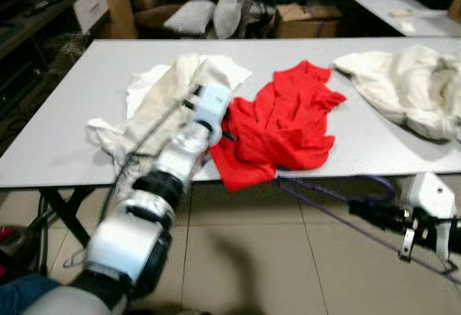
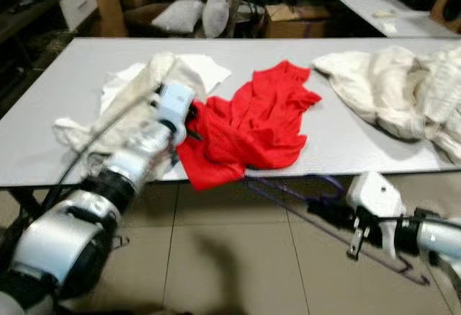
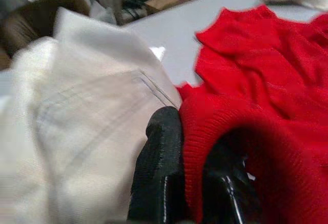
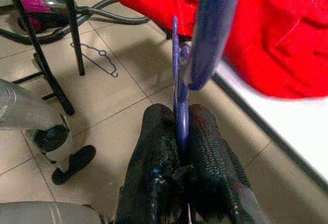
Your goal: Hang hanger
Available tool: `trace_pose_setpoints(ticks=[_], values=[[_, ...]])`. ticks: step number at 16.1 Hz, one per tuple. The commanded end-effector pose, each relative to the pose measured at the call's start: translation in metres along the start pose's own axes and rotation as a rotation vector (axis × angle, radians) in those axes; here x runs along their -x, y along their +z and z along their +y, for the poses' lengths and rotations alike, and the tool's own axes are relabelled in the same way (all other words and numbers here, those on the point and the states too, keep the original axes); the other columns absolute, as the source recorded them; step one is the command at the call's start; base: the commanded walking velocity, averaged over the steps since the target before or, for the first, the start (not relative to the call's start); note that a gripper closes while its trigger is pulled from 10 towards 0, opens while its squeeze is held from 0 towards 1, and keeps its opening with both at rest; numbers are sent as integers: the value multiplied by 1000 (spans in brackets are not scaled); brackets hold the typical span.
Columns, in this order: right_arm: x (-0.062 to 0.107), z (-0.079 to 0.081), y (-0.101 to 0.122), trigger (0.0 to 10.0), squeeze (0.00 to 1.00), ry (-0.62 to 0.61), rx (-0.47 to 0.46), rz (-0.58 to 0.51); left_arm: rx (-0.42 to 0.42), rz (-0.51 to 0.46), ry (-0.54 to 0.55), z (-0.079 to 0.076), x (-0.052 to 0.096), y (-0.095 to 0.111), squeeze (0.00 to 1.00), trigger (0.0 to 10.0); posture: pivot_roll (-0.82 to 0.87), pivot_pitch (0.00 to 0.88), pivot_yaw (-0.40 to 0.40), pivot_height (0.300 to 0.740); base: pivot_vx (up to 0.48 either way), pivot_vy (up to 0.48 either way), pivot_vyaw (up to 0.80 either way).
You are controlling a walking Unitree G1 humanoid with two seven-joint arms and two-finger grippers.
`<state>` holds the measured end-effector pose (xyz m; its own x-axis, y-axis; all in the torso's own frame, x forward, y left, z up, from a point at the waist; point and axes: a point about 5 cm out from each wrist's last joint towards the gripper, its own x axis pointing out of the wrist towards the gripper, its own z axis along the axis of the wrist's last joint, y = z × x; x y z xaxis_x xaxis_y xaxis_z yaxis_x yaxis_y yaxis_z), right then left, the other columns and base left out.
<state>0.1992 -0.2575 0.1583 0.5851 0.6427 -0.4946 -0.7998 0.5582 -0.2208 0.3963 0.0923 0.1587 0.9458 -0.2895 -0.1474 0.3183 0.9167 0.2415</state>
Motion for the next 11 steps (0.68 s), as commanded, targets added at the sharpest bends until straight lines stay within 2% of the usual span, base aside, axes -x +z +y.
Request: trace_pose_setpoints(ticks=[1,2,3,4,5,7,9,10,11], values=[[3,-1,5,10000,0,-29,10,2,5,-32,7,1,-2,10,0,10000,-166,0,81,740,0,0,0],[1,-7,1,10000,0,-147,11,31,41,-43,-16,1,-3,13,592,10000,-171,0,94,740,0,0,0],[1,-7,1,10000,0,-147,11,31,41,-43,-16,1,-3,13,592,10000,-171,0,94,740,0,0,0],[2,-12,1,10000,0,-213,16,39,58,-64,-23,1,-4,17,1000,10000,-171,0,94,740,0,0,0],[2,-17,6,10000,0,-303,12,15,126,-142,-37,4,-5,33,1000,10000,-171,0,99,740,0,0,0],[4,-9,11,10000,0,-275,6,-25,213,-219,-14,13,-6,51,1000,10000,-165,0,96,740,0,0,0],[6,-7,13,10000,0,-280,2,-46,229,-232,-2,18,-6,56,1000,10000,-161,0,92,740,0,0,0],[5,-6,13,10000,0,-311,-11,-43,219,-210,-17,15,-7,54,369,0,-164,0,95,740,0,0,0],[5,-6,13,10000,0,-311,-11,-43,219,-210,-17,15,-7,54,369,0,-164,0,95,740,0,0,0]])
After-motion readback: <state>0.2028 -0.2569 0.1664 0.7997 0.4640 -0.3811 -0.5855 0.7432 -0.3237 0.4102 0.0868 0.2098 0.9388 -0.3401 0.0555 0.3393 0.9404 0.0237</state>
